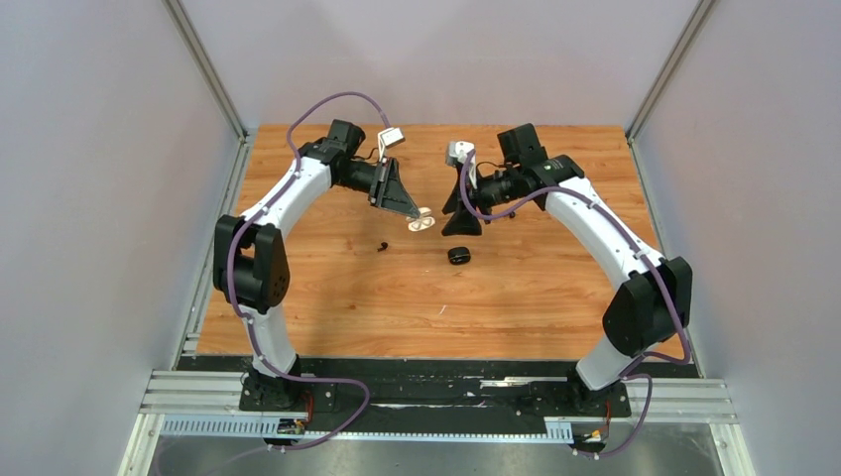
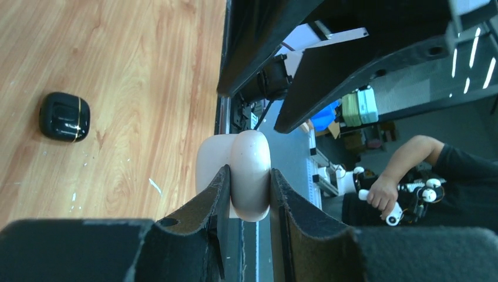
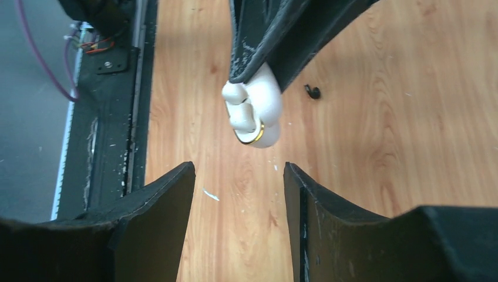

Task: Insert the wireless bluetooth earbuds into the charging case
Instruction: Pass from the left arm to the right

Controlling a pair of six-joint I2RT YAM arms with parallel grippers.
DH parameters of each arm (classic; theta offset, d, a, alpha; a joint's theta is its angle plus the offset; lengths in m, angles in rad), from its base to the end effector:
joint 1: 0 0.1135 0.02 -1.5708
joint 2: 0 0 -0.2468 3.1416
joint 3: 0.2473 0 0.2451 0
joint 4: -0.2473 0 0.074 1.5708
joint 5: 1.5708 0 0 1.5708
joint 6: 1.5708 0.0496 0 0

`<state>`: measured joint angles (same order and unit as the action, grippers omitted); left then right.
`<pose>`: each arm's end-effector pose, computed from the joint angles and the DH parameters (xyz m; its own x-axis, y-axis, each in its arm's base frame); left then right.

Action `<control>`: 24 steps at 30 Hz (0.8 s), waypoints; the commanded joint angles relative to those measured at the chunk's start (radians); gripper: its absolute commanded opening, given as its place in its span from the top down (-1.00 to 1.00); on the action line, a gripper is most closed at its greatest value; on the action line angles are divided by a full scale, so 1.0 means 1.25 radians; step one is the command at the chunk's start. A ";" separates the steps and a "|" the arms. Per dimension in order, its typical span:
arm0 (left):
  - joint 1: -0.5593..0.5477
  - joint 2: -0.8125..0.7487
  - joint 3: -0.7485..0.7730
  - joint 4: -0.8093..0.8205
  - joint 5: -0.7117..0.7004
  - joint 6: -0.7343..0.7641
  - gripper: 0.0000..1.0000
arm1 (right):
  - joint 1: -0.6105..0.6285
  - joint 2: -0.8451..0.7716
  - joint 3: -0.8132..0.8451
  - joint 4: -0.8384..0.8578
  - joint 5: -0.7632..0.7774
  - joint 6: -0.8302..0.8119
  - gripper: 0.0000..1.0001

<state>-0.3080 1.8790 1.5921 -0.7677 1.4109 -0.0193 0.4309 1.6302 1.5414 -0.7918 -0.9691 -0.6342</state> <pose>0.3475 -0.1619 0.2677 -0.8385 0.2635 -0.4769 0.4965 0.0091 -0.8680 0.2934 0.1799 0.3198 -0.1417 -0.4343 -0.8896 -0.9898 0.0469 0.1348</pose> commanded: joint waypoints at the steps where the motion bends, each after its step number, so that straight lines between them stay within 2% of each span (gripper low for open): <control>1: -0.005 -0.057 0.058 -0.116 0.054 0.131 1.00 | 0.025 -0.022 -0.017 -0.022 -0.114 -0.070 -0.14; 8: -0.006 -0.073 0.060 -0.117 0.077 0.128 1.00 | 0.084 -0.025 -0.044 0.054 -0.084 -0.048 -0.13; 17: -0.006 -0.074 0.060 -0.094 0.090 0.092 1.00 | 0.085 -0.022 -0.070 0.181 -0.026 0.103 -0.14; 24: -0.006 -0.060 0.057 -0.074 0.091 0.067 1.00 | 0.085 -0.018 -0.085 0.219 0.052 0.128 -0.15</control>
<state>-0.3115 1.8385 1.6302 -0.8860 1.4822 0.0822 0.5301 1.6291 1.4357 -0.6064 -0.9478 -0.5148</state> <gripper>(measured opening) 0.334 0.573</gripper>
